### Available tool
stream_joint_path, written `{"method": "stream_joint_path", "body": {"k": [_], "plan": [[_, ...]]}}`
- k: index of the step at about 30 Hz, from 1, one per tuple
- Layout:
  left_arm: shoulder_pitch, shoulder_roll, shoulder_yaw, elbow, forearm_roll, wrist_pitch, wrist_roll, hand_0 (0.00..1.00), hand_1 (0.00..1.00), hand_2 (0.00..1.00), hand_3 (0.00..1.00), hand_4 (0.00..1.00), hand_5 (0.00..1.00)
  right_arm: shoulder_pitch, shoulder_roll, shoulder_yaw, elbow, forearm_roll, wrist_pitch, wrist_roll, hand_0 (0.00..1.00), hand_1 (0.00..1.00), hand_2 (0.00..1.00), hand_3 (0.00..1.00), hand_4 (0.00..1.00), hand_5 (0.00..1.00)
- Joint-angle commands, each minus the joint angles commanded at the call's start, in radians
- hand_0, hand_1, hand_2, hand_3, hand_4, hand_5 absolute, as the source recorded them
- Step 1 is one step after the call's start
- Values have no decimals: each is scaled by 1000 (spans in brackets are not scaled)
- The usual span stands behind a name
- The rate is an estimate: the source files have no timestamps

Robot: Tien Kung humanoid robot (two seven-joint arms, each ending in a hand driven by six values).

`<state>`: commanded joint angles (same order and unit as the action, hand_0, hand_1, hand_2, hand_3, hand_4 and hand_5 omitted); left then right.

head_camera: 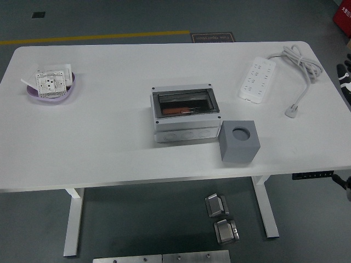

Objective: Pick up the cylinder from the cube,place it in the box,flap close box

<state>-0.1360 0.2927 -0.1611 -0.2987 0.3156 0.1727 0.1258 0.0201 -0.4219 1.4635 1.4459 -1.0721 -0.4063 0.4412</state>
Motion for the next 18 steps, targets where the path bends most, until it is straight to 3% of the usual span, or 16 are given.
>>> {"method": "stream_joint_path", "body": {"k": [18], "plan": [[0,-4,-7,3,-8,1,0,622,641,601,629,672,260,6,8,8,-8,-5,-3,0,832,754,770,821,857,465]]}}
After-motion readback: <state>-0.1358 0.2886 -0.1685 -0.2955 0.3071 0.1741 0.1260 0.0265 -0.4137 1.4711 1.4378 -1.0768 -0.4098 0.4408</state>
